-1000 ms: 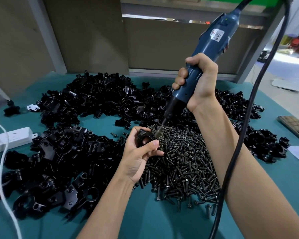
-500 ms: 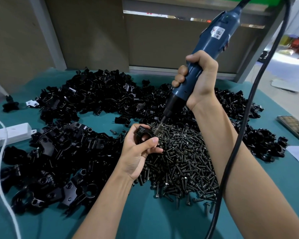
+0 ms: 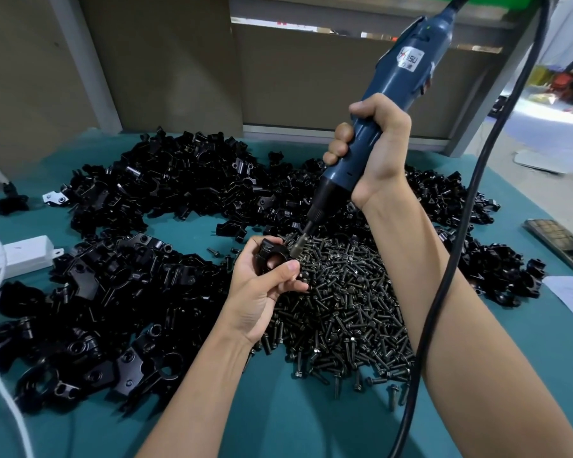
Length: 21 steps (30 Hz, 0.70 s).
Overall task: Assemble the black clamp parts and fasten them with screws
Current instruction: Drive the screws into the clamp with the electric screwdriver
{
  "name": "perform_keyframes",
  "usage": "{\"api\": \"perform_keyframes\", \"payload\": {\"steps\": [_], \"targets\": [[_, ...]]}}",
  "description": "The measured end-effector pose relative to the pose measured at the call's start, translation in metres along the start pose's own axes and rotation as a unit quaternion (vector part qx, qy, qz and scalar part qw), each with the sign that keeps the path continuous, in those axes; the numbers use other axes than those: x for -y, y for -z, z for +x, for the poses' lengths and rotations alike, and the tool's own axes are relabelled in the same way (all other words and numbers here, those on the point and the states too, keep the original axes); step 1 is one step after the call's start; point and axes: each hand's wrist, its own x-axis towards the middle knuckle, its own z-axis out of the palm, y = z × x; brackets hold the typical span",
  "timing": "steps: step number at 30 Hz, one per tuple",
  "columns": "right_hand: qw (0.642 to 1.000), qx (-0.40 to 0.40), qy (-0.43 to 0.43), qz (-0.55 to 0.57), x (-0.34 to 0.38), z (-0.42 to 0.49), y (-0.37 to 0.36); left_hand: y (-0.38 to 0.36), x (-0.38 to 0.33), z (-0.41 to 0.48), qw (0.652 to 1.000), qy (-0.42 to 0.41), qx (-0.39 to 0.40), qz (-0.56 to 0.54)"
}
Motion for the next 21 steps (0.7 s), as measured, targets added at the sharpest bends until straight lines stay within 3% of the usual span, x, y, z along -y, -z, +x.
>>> {"api": "perform_keyframes", "payload": {"steps": [8, 15, 19, 21], "targets": [[1.0, -0.021, -0.009, -0.003, -0.003, -0.001, -0.001, 0.0, -0.001, -0.001, 1.0, 0.001, -0.002, 0.008], [1.0, 0.016, -0.014, -0.011, 0.005, -0.004, -0.002, -0.004, -0.001, -0.004, 0.998, 0.037, 0.034, -0.045], [0.996, 0.081, -0.023, -0.009, 0.012, -0.009, -0.002, -0.003, -0.003, -0.002, 0.997, 0.052, 0.052, -0.033], [0.98, 0.186, -0.062, 0.023, 0.018, -0.011, 0.002, 0.0, -0.006, -0.002, 0.993, 0.077, 0.088, 0.018]]}}
